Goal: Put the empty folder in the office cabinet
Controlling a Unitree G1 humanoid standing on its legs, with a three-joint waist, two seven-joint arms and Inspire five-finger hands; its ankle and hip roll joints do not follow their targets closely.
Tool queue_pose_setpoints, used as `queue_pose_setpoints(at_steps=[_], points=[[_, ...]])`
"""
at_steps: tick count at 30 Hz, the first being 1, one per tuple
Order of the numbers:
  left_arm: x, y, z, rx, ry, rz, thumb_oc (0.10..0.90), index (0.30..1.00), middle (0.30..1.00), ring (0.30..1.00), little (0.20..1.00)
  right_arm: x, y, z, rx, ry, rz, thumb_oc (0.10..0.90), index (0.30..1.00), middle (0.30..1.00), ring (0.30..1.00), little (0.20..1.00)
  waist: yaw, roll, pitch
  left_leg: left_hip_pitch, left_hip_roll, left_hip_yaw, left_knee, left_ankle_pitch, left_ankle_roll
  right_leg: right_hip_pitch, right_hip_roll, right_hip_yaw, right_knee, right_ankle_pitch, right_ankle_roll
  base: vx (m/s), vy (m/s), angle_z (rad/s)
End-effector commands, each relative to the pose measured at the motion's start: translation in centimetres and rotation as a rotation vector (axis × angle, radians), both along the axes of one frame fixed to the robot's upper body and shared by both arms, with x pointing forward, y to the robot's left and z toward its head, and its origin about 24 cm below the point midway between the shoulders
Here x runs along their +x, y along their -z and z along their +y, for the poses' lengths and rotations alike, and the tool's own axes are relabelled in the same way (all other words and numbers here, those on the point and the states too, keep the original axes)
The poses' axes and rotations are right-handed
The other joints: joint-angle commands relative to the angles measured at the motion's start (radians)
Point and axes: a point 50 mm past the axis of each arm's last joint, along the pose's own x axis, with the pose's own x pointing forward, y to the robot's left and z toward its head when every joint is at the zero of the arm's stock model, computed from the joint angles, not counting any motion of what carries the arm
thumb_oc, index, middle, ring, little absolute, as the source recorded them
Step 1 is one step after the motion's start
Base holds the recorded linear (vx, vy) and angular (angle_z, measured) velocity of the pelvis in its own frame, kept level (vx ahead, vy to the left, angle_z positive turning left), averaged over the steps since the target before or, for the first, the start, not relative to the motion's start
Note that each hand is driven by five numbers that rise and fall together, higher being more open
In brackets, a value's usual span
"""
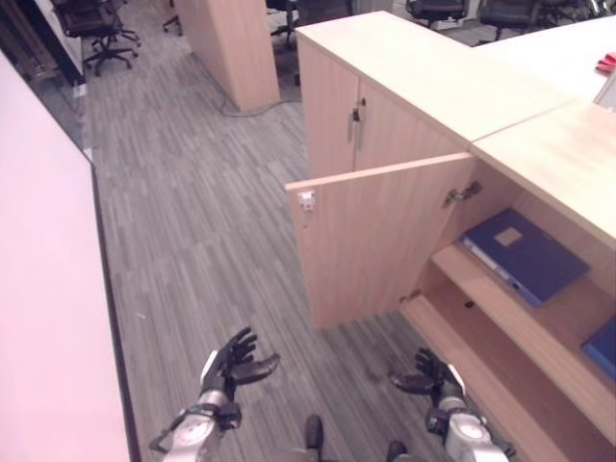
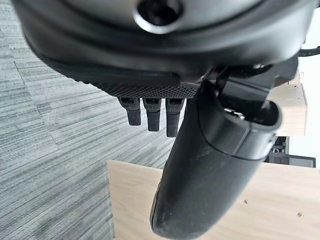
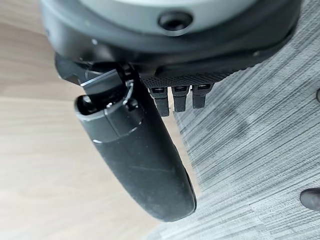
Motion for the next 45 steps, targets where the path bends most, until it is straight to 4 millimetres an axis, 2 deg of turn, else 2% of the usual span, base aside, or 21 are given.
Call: queue_pose_setpoints(at_steps=[1, 6, 10, 11, 12, 16, 17, 19, 23, 26, 30, 32, 37, 41, 45], points=[[4.5, -4.7, 0.0, 0.061, 0.032, -0.276, 0.800, 0.900, 0.900, 0.900, 0.900, 2.3, -2.6, -0.8, -0.058, -0.051, -0.162, 0.800, 0.900, 0.900, 0.900, 0.900, -0.007, -0.019, -0.060, 0.100, -0.008, -0.002, 0.006, -0.168, -0.054, 0.003, -0.021, 0.000, 0.010, -0.001, 0.053, 0.04, -0.020, -0.05], [6.5, -6.0, 0.3, 0.099, 0.018, -0.318, 0.800, 0.900, 0.900, 0.900, 0.900, 1.6, -2.3, -0.9, -0.057, -0.075, -0.144, 0.800, 0.900, 0.900, 0.900, 0.900, -0.044, -0.013, -0.070, 0.121, -0.006, -0.004, 0.000, -0.176, -0.057, 0.014, -0.015, 0.033, -0.006, 0.003, 0.048, 0.06, -0.008, -0.07], [8.3, -7.7, 1.5, 0.147, -0.016, -0.363, 0.800, 0.900, 0.900, 0.900, 0.900, 1.0, -2.0, -0.9, -0.057, -0.101, -0.124, 0.800, 0.900, 0.900, 0.900, 0.900, -0.071, -0.011, -0.086, 0.143, -0.001, 0.009, -0.002, -0.189, -0.059, 0.023, -0.012, 0.057, -0.014, 0.005, 0.047, 0.09, 0.003, -0.22], [9.7, -9.1, 2.5, 0.167, -0.052, -0.398, 0.800, 0.900, 0.900, 0.900, 0.900, 0.9, -2.1, -0.8, -0.056, -0.121, -0.125, 0.800, 0.900, 0.900, 0.900, 0.900, -0.087, -0.010, -0.092, 0.149, 0.003, 0.017, -0.002, -0.193, -0.060, 0.024, -0.008, 0.073, -0.019, 0.007, 0.048, 0.08, 0.005, -0.30], [9.7, -9.1, 2.5, 0.167, -0.052, -0.399, 0.800, 0.900, 0.900, 0.900, 0.900, 0.9, -2.1, -0.8, -0.056, -0.121, -0.125, 0.800, 0.900, 0.900, 0.900, 0.900, -0.087, -0.011, -0.090, 0.150, 0.003, 0.018, -0.002, -0.193, -0.060, 0.024, -0.008, 0.074, -0.018, 0.007, 0.047, 0.06, 0.007, -0.25], [11.8, -11.5, 4.9, 0.215, -0.131, -0.433, 0.800, 0.900, 0.900, 0.900, 0.900, 0.5, -2.0, -0.5, -0.046, -0.158, -0.120, 0.800, 0.900, 0.900, 0.900, 0.900, -0.116, -0.011, -0.098, 0.160, 0.008, 0.038, -0.002, -0.199, -0.064, 0.021, -0.006, 0.095, -0.020, 0.012, 0.054, 0.05, 0.017, -0.19], [12.9, -13.1, 5.8, 0.239, -0.157, -0.461, 0.800, 0.900, 0.900, 0.900, 0.900, 0.2, -2.0, -0.6, -0.048, -0.173, -0.116, 0.800, 0.900, 0.900, 0.900, 0.900, -0.131, -0.011, -0.106, 0.166, 0.010, 0.046, -0.002, -0.204, -0.064, 0.021, -0.006, 0.103, -0.023, 0.014, 0.058, 0.06, 0.023, -0.16], [13.2, -13.6, 6.2, 0.243, -0.169, -0.468, 0.800, 0.900, 0.900, 0.900, 0.900, 0.1, -1.9, -0.6, -0.047, -0.178, -0.110, 0.800, 0.900, 0.900, 0.900, 0.900, -0.137, -0.012, -0.108, 0.171, 0.011, 0.050, -0.002, -0.207, -0.064, 0.023, -0.005, 0.108, -0.025, 0.014, 0.059, 0.05, 0.013, -0.17], [15.0, -17.1, 7.6, 0.249, -0.224, -0.535, 0.800, 0.900, 0.900, 0.900, 0.900, -0.3, -1.7, -0.7, -0.045, -0.185, -0.096, 0.800, 0.900, 0.900, 0.900, 0.900, -0.163, -0.013, -0.116, 0.179, 0.014, 0.068, -0.002, -0.214, -0.066, 0.020, -0.002, 0.128, -0.027, 0.019, 0.067, 0.05, 0.025, -0.15], [15.6, -18.4, 8.1, 0.261, -0.233, -0.554, 0.800, 0.900, 0.900, 0.900, 0.900, -0.5, -1.5, -0.9, -0.040, -0.180, -0.087, 0.800, 0.900, 0.900, 0.900, 0.900, -0.174, -0.013, -0.118, 0.179, 0.015, 0.078, -0.002, -0.216, -0.067, 0.013, -0.002, 0.139, -0.026, 0.023, 0.073, 0.02, 0.026, -0.08], [16.0, -19.2, 8.2, 0.267, -0.231, -0.566, 0.800, 0.900, 0.900, 0.900, 0.900, -0.7, -1.4, -1.1, -0.047, -0.183, -0.077, 0.800, 0.900, 0.900, 0.900, 0.900, -0.180, -0.014, -0.119, 0.181, 0.015, 0.085, -0.002, -0.217, -0.067, 0.008, -0.002, 0.144, -0.024, 0.025, 0.077, 0.01, 0.021, -0.16], [16.7, -20.4, 8.0, 0.280, -0.217, -0.588, 0.800, 0.900, 0.900, 0.900, 0.900, -0.9, -1.3, -1.5, -0.057, -0.187, -0.063, 0.800, 0.900, 0.900, 0.900, 0.900, -0.188, -0.017, -0.121, 0.185, 0.015, 0.090, -0.002, -0.220, -0.065, 0.004, -0.004, 0.151, -0.022, 0.028, 0.081, 0.00, 0.044, -0.10], [17.3, -20.7, 7.1, 0.292, -0.170, -0.593, 0.800, 0.900, 0.900, 0.900, 0.900, -0.9, -1.3, -1.6, -0.060, -0.187, -0.060, 0.800, 0.900, 0.900, 0.900, 0.900, -0.195, -0.022, -0.122, 0.185, 0.013, 0.092, -0.002, -0.221, -0.065, 0.002, -0.005, 0.153, -0.021, 0.030, 0.084, 0.00, 0.009, -0.02], [17.9, -20.8, 5.8, 0.313, -0.109, -0.596, 0.800, 0.900, 0.900, 0.900, 0.900, -1.1, -1.1, -1.6, -0.062, -0.191, -0.051, 0.800, 0.900, 0.900, 0.900, 0.900, -0.197, -0.027, -0.123, 0.182, 0.011, 0.089, -0.002, -0.220, -0.064, 0.003, -0.010, 0.147, -0.021, 0.032, 0.087, 0.00, 0.000, 0.00], [18.3, -20.5, 3.4, 0.278, -0.031, -0.620, 0.800, 0.900, 0.900, 0.900, 0.900, -0.9, -1.0, -1.6, -0.068, -0.186, -0.048, 0.800, 0.900, 0.900, 0.900, 0.900, -0.194, -0.029, -0.121, 0.177, 0.008, 0.084, -0.002, -0.219, -0.062, 0.002, -0.014, 0.138, -0.021, 0.035, 0.088, -0.01, 0.006, 0.02]])
